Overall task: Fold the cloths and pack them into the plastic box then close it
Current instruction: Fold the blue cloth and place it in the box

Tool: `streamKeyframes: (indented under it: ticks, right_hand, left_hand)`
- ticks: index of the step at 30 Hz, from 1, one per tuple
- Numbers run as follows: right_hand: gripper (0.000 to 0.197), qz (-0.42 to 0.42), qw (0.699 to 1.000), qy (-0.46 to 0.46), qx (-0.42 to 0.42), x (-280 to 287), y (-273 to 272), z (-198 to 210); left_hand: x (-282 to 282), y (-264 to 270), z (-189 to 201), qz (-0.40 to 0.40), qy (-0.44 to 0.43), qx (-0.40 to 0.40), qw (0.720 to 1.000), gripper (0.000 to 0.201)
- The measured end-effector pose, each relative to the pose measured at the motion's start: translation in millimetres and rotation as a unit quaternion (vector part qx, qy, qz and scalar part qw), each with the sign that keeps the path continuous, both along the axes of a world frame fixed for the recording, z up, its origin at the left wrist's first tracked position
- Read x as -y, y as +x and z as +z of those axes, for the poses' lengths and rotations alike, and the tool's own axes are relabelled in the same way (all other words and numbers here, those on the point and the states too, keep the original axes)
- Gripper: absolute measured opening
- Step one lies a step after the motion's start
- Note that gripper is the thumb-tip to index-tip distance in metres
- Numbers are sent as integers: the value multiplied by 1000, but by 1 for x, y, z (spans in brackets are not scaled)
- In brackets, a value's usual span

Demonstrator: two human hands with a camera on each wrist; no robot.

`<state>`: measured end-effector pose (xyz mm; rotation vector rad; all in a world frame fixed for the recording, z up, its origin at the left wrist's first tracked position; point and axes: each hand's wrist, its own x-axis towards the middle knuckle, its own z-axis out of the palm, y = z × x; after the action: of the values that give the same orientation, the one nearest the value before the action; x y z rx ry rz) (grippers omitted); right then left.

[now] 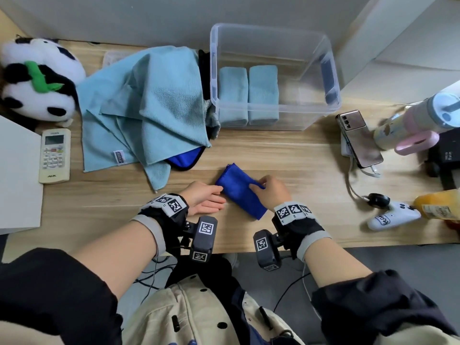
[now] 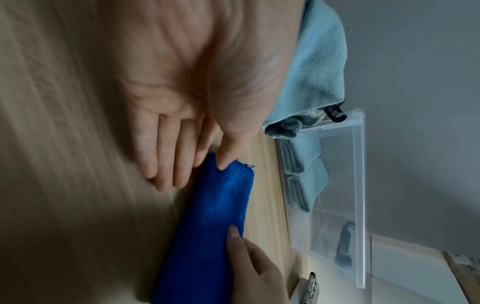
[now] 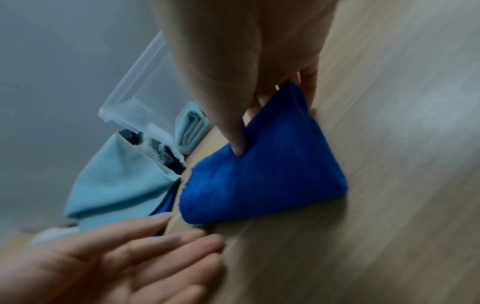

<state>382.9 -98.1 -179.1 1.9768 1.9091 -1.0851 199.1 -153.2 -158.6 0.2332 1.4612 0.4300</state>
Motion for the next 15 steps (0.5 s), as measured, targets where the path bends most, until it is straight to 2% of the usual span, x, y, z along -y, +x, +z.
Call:
streamKeyframes:
  ticks: [2,4,5,8,11,15]
  right_hand:
    - [32,-11,999,-46,-12,4,-4,2]
    - [26,-38,991,-112,-64,8,-8,2]
    - [25,-61,982,-147,-103,9,-9,2]
    - [37,-130,943,-208,-225,12,-9,7]
    - [38,-195,905,-206,-318,12,-8,18]
    - [38,-242,865,-166,-406,6,-12,37]
  left_hand:
    - [-4,7,2,9,-12,33,999,48]
    - [-6,13,3,5,-8,48,999,45]
    - [-7,16,3,2,-1,56,998,42]
    - [-10,19,3,9,27,66,997,35]
    - [-16,14,9,28,58,80,995,30]
    - [-32,7,29,11,135,71,988,48]
